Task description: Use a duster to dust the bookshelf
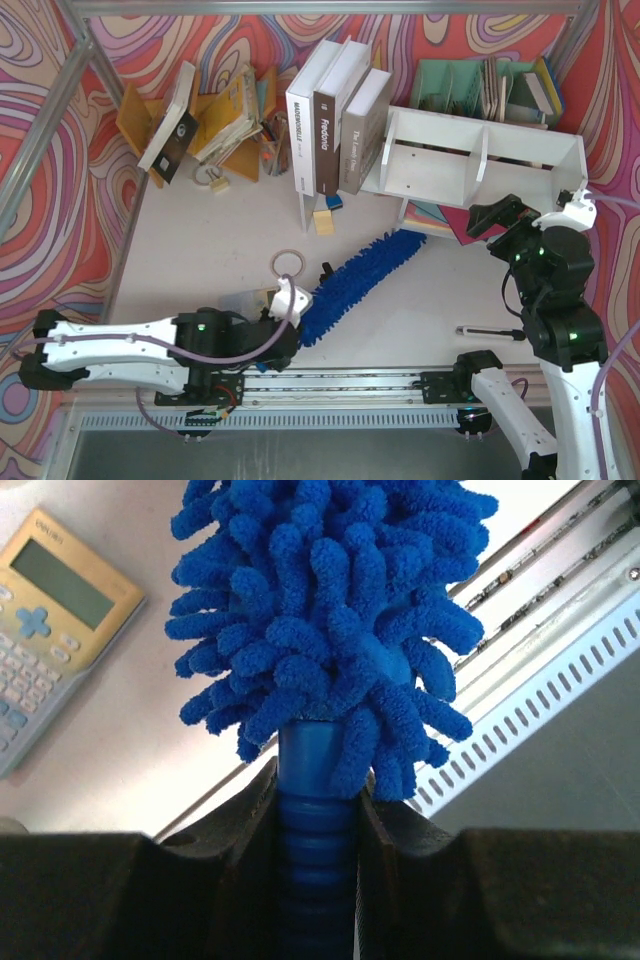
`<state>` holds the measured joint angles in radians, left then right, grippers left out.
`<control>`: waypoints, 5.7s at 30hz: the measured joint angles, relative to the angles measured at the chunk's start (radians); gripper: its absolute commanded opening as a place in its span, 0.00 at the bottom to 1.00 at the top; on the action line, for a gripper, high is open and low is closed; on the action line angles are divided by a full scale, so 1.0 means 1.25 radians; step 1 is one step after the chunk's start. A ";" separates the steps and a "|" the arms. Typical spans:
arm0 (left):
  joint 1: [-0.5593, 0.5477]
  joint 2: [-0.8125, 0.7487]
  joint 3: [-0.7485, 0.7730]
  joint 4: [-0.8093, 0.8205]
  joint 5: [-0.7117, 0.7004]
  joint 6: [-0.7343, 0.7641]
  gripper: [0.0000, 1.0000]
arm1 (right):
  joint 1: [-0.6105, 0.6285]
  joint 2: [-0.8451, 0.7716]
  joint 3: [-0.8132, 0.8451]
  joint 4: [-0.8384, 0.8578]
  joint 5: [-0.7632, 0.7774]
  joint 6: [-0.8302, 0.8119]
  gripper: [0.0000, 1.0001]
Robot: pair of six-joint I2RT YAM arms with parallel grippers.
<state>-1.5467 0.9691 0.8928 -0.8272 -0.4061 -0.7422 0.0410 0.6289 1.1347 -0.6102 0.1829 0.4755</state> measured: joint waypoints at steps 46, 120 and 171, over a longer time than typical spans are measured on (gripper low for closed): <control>-0.006 0.026 -0.042 0.022 -0.335 -0.293 0.00 | 0.000 0.001 -0.020 0.007 -0.002 0.000 0.99; 0.066 0.054 -0.052 0.250 -0.221 -0.154 0.00 | 0.000 0.006 -0.012 0.018 -0.019 0.004 0.99; 0.043 0.239 0.057 0.313 -0.183 -0.094 0.00 | 0.000 0.006 -0.013 0.018 -0.021 0.010 0.99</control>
<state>-1.4925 1.2678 0.9646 -0.4355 -0.6350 -0.8600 0.0410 0.6369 1.1191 -0.5880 0.1562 0.4881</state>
